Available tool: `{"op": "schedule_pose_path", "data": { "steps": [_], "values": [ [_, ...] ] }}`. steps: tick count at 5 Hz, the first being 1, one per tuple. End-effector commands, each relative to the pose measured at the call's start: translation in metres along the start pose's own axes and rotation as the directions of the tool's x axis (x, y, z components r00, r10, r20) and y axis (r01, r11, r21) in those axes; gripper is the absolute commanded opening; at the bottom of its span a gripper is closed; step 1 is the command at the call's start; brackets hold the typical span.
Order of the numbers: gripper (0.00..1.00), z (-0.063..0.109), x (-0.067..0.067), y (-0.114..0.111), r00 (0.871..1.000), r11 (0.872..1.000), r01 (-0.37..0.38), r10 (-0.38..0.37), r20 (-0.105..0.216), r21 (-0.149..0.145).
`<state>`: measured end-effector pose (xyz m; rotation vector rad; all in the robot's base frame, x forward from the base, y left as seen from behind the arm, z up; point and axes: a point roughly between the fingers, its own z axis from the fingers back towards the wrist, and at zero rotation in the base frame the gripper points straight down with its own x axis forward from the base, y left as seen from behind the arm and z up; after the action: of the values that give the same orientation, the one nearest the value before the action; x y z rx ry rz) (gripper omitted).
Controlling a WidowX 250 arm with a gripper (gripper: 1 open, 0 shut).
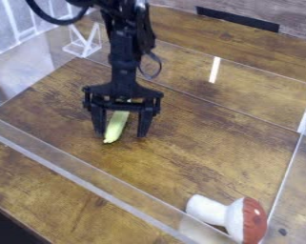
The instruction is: Move the green spoon to the right
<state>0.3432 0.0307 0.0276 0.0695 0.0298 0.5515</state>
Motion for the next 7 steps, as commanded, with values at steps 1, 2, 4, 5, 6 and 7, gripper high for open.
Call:
{"op": "schedule_pose_path", "data": {
  "steps": [1,2,4,5,6,7],
  "values": [
    [0.0,0.014,0.013,0.012,0.999,1.0,0.012,-0.011,0.045,-0.026],
    [0.0,0.015,0.016,0.019,0.997,0.998,0.058,-0.057,0.05,-0.024],
    [0.0,0.044,0.014,0.014,0.991,0.994,0.111,-0.11,0.07,-0.012],
    [0.0,0.056,0.011,0.009,0.993,0.995,0.098,-0.097,0.07,-0.011],
    [0.0,0.069,0.003,-0.015,0.994,0.997,0.082,-0.081,0.069,-0.011],
    [0.0,0.085,-0.015,-0.057,0.991,0.993,0.115,-0.114,0.075,-0.021]
  ]
}}
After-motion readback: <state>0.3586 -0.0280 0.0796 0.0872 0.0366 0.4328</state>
